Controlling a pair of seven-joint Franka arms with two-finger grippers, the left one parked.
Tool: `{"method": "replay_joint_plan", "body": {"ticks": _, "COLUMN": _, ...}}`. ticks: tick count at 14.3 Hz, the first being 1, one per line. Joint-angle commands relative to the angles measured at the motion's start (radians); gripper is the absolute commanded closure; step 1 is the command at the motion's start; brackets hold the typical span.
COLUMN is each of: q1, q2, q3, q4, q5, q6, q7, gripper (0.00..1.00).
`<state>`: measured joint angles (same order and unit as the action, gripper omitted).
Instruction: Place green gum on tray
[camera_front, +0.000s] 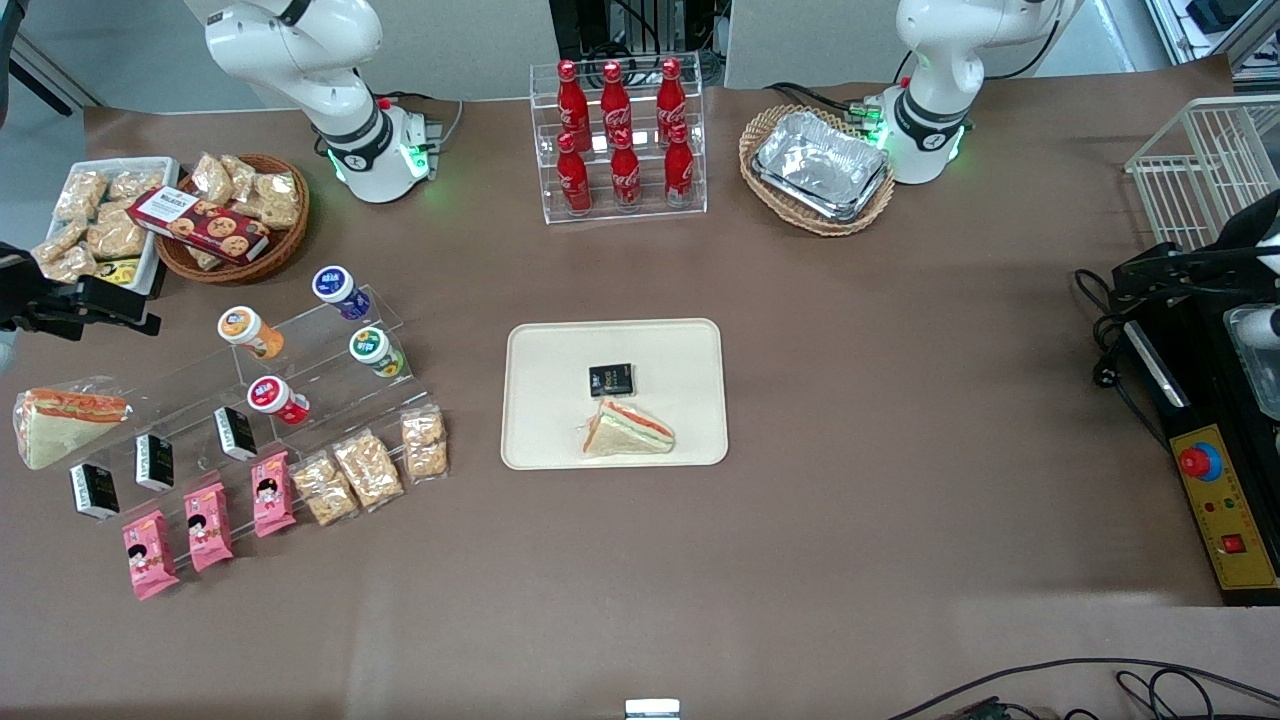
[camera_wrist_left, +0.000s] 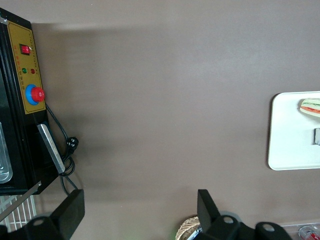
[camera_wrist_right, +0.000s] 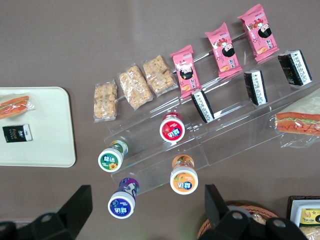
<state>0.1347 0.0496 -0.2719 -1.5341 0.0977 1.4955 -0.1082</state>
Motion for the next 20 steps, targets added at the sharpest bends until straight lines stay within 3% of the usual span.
{"method": "replay_joint_plan", "body": {"ticks": 1, "q1": -0.001, "q2": -0.004, "q3": 0.003, "q4": 0.009, "q5": -0.012, "q6": -0.014, "q7": 0.001, "gripper": 0.0}}
{"method": "replay_joint_plan", "body": {"ticks": 10, "q1": -0.003, "q2": -0.016, "q3": -0.001, "q4": -0.004, "q5": -0.001, "q6": -0.08, "q7": -0.002, "gripper": 0.0}}
{"method": "replay_joint_plan", "body": {"ticks": 15, "q1": 0.005, "q2": -0.137, "q3": 0.008, "q4": -0.147, "q5": -0.015, "q6": -0.066, "q7": -0.004, "gripper": 0.0}}
{"method": "replay_joint_plan", "body": {"ticks": 20, "q1": 0.028, "q2": -0.322, "q3": 0.054, "q4": -0.42, "q5": -0.114, "q6": 0.083, "q7": 0.008, "gripper": 0.0}}
